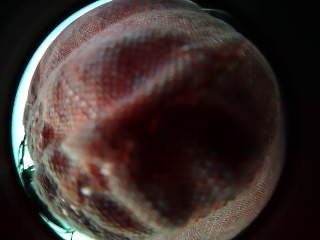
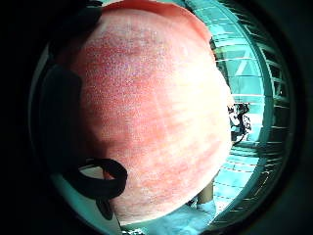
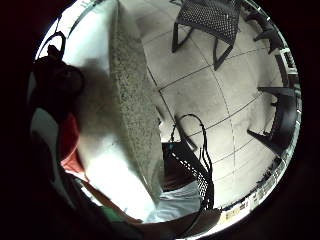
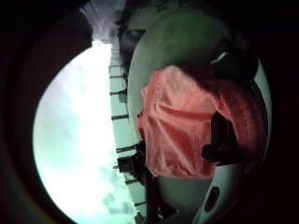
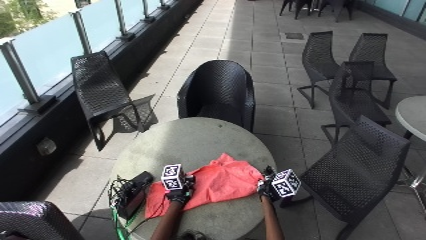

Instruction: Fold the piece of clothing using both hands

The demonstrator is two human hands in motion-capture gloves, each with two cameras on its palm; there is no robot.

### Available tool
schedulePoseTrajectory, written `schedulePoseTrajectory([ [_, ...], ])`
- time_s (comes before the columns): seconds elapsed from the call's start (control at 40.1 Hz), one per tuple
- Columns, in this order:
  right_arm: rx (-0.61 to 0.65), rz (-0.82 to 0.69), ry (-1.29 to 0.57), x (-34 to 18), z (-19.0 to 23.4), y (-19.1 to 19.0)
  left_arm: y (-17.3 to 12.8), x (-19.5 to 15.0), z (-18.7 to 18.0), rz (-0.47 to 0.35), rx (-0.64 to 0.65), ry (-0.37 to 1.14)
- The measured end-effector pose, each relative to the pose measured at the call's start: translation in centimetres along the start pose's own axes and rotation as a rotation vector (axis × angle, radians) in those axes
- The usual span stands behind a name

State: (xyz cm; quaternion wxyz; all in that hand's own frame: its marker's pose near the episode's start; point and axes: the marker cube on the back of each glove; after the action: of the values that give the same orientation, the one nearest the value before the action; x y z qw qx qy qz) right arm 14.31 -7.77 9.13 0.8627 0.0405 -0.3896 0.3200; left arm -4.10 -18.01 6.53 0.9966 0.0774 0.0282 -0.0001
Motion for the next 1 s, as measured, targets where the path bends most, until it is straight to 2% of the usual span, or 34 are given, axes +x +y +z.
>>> schedulePoseTrajectory([
  [0.15, 0.059, 0.018, -0.036, 0.1, -0.4, -0.9, -0.3, 0.1, -0.3, 0.014, 0.023, 0.013],
  [0.249, 0.1, -0.021, -0.111, -2.4, -1.4, -0.6, -0.2, 0.5, -1.5, 0.026, 0.021, 0.109],
  [0.349, 0.154, -0.136, -0.173, -6.4, -2.0, -0.6, 1.7, 0.8, -3.9, -0.035, -0.126, 0.269],
  [0.399, 0.144, -0.168, -0.208, -8.9, -1.9, 0.1, 1.9, 0.5, -5.0, -0.052, -0.154, 0.327],
  [0.499, 0.134, -0.244, -0.224, -13.8, -0.6, 1.6, -1.8, -3.0, -4.0, -0.041, -0.017, 0.347],
  [0.549, 0.11, -0.296, -0.217, -16.4, 0.7, 2.7, -2.3, -4.2, -5.3, -0.042, 0.059, 0.325],
  [0.624, 0.042, -0.382, -0.21, -20.0, 3.2, 5.0, -1.0, -4.8, -8.7, -0.041, 0.127, 0.315],
  [0.698, -0.089, -0.426, -0.194, -22.7, 6.2, 8.2, 0.8, -5.2, -11.7, -0.032, 0.172, 0.354],
  [0.773, -0.219, -0.472, -0.186, -24.8, 9.2, 11.7, 1.7, -6.5, -13.0, -0.034, 0.213, 0.39],
  [0.873, -0.257, -0.563, -0.091, -25.7, 13.9, 14.2, 2.8, -8.5, -14.0, -0.061, 0.267, 0.401],
  [0.998, -0.348, -0.592, 0.079, -24.8, 20.0, 17.9, 4.6, -10.7, -15.3, -0.115, 0.304, 0.371],
])
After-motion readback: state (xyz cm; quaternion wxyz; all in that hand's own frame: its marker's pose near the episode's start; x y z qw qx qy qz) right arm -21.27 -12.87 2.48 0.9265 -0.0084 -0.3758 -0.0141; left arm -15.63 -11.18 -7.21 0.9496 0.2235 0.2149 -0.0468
